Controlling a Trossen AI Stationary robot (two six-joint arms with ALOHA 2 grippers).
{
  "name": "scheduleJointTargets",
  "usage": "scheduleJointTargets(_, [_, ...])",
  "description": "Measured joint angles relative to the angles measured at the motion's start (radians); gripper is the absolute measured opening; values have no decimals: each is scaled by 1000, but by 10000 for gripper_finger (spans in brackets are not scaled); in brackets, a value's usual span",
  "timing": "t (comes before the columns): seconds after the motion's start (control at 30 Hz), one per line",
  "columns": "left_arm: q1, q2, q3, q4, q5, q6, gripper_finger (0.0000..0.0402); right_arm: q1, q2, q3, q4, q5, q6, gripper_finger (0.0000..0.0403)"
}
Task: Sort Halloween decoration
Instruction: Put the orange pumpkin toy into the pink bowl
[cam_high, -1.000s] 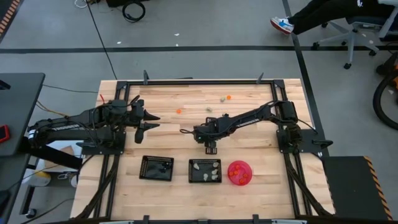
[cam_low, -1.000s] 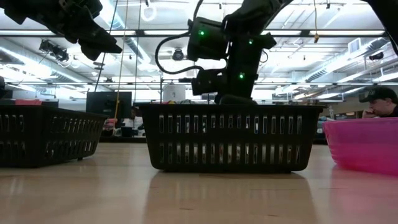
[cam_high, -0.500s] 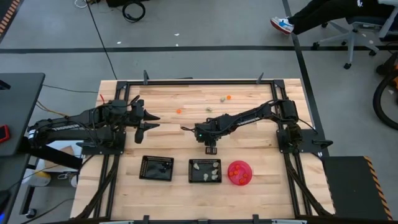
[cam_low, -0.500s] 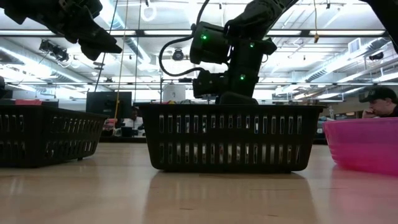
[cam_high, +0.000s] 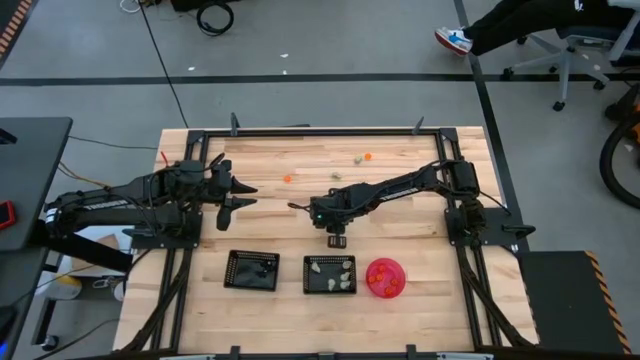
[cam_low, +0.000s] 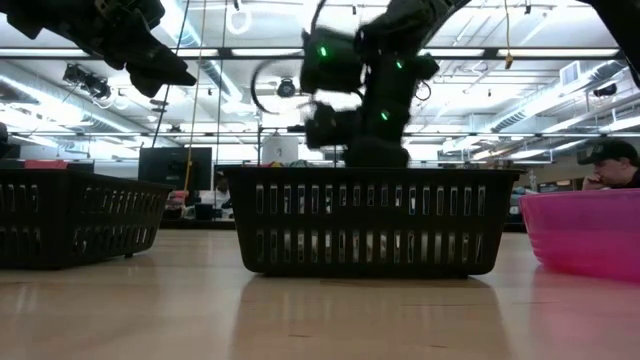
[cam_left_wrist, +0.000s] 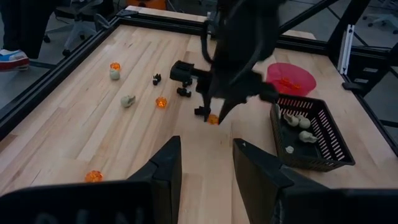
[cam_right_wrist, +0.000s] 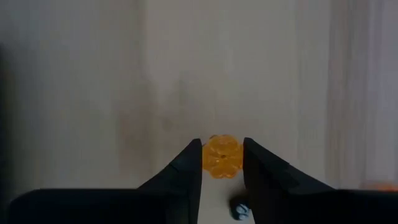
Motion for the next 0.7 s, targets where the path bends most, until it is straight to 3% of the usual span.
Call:
scheduleJointTargets(0.27, [0,0,0,-1,0,0,116,8,-6,99,-117,-180,23,103])
scheduleJointTargets(0.53, [0,0,0,0,0,0,116,36,-7,227,-454,-215,94,103])
scheduleJointTargets(0.7, [0,0,0,0,0,0,116,56,-7,241,-604,-317,196,103])
